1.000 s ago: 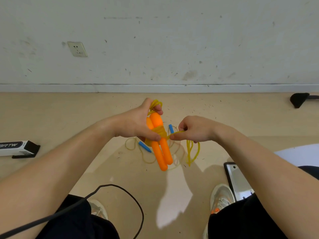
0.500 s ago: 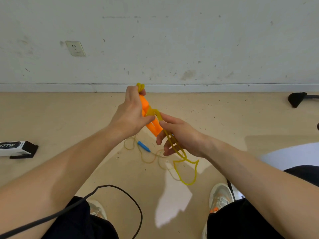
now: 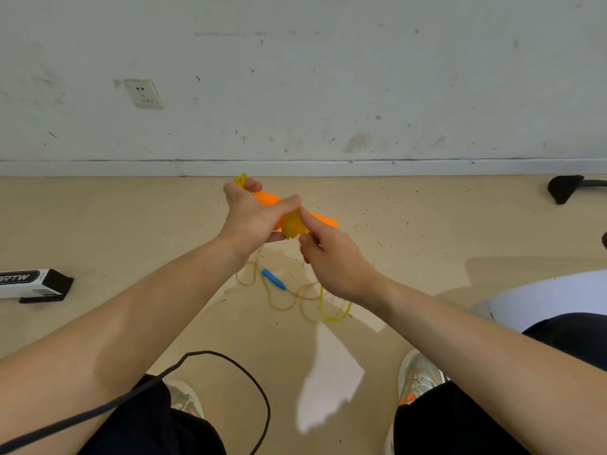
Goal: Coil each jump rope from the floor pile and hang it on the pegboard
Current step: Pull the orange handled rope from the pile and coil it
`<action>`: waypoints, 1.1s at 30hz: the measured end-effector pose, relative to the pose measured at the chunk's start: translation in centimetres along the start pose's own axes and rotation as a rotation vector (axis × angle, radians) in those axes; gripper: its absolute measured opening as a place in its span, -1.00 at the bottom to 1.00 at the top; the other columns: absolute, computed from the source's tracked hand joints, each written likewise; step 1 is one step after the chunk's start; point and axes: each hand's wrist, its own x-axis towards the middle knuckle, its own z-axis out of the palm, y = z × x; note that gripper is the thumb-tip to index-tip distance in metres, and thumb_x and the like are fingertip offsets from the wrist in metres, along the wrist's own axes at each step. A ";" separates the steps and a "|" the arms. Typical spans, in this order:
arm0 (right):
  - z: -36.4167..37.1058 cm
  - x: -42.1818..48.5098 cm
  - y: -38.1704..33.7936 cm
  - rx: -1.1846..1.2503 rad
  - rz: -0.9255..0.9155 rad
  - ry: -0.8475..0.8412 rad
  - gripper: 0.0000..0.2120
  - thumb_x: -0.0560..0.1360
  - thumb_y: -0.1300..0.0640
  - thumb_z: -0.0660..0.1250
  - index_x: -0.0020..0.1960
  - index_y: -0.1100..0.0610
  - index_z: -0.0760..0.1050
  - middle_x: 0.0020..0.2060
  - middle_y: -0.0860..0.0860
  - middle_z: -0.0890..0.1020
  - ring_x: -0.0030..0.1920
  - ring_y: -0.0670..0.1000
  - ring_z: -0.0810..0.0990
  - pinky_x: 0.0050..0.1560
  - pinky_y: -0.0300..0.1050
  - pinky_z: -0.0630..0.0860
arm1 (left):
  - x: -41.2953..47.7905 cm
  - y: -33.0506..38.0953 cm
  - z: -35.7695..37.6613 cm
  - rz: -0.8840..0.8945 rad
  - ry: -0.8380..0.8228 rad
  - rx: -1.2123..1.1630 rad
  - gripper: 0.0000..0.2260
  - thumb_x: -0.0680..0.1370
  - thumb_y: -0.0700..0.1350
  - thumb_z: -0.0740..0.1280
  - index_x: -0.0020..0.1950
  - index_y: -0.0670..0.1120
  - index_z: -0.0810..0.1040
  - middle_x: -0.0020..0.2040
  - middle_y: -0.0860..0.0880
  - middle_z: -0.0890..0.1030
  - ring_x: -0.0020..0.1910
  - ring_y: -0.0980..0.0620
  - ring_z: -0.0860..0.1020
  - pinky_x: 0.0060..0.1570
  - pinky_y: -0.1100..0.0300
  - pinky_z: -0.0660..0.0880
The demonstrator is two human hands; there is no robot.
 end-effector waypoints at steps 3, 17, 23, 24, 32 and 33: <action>1.0 -0.6 -0.7 -0.086 -0.027 -0.050 -0.42 0.62 0.30 0.10 0.59 0.08 0.04 -0.28 -0.07 0.44 -0.36 -0.17 0.44 -0.36 -0.32 0.32 | -0.5 -0.6 0.4 -0.018 0.013 -0.033 -0.30 0.31 -0.05 0.64 0.20 -0.01 0.20 0.31 -0.02 0.28 0.22 -0.04 0.53 -0.23 0.11 0.66; 0.9 -0.8 0.8 0.060 0.158 -0.016 -0.71 0.67 -0.03 0.11 -0.14 0.03 0.47 -0.43 -0.21 0.47 -0.46 -0.19 0.41 -0.31 -0.22 0.40 | 1.8 0.5 -2.0 -0.220 -0.030 -0.393 -0.38 0.37 -0.26 0.59 0.27 -0.20 0.28 0.23 -0.18 0.43 -0.09 -0.10 0.72 -0.16 -0.05 0.66; -3.6 1.4 2.7 -0.174 0.146 -0.066 -0.46 0.53 -0.31 0.24 -0.36 0.10 0.29 -0.51 -0.08 0.27 -0.47 -0.07 0.24 -0.40 -0.15 0.18 | 1.5 2.1 -3.7 -0.159 -0.300 -0.297 -0.64 0.41 -0.29 0.51 -0.04 -0.04 0.36 -0.01 -0.05 0.49 -0.19 0.05 0.68 -0.27 0.06 0.64; -4.4 1.7 2.8 -0.193 0.137 -0.062 -0.48 0.51 -0.28 0.29 -0.37 0.10 0.27 -0.51 -0.08 0.25 -0.48 -0.08 0.21 -0.42 -0.17 0.16 | 1.5 2.3 -4.0 -0.144 -0.339 -0.242 -0.56 0.36 -0.29 0.55 0.03 -0.04 0.36 0.06 -0.03 0.47 -0.16 0.05 0.68 -0.28 0.06 0.63; -6.1 2.3 2.1 -0.352 0.049 -0.192 -0.87 0.55 -0.01 0.40 -0.13 0.02 0.61 -0.33 -0.15 0.57 -0.32 -0.18 0.49 -0.29 -0.26 0.33 | 0.0 2.1 -4.0 0.061 -0.546 0.370 -0.31 0.34 -0.26 0.60 0.31 -0.01 0.28 0.24 0.10 0.41 0.11 0.06 0.55 -0.25 0.10 0.64; -5.8 2.3 1.9 -0.387 0.054 -0.170 -0.85 0.54 -0.04 0.40 -0.14 0.02 0.62 -0.29 -0.11 0.61 -0.28 -0.14 0.51 -0.26 -0.18 0.39 | -0.1 2.0 -3.9 0.080 -0.557 0.413 -0.29 0.33 -0.24 0.61 0.31 0.00 0.26 0.24 0.10 0.39 0.12 0.05 0.54 -0.25 0.11 0.64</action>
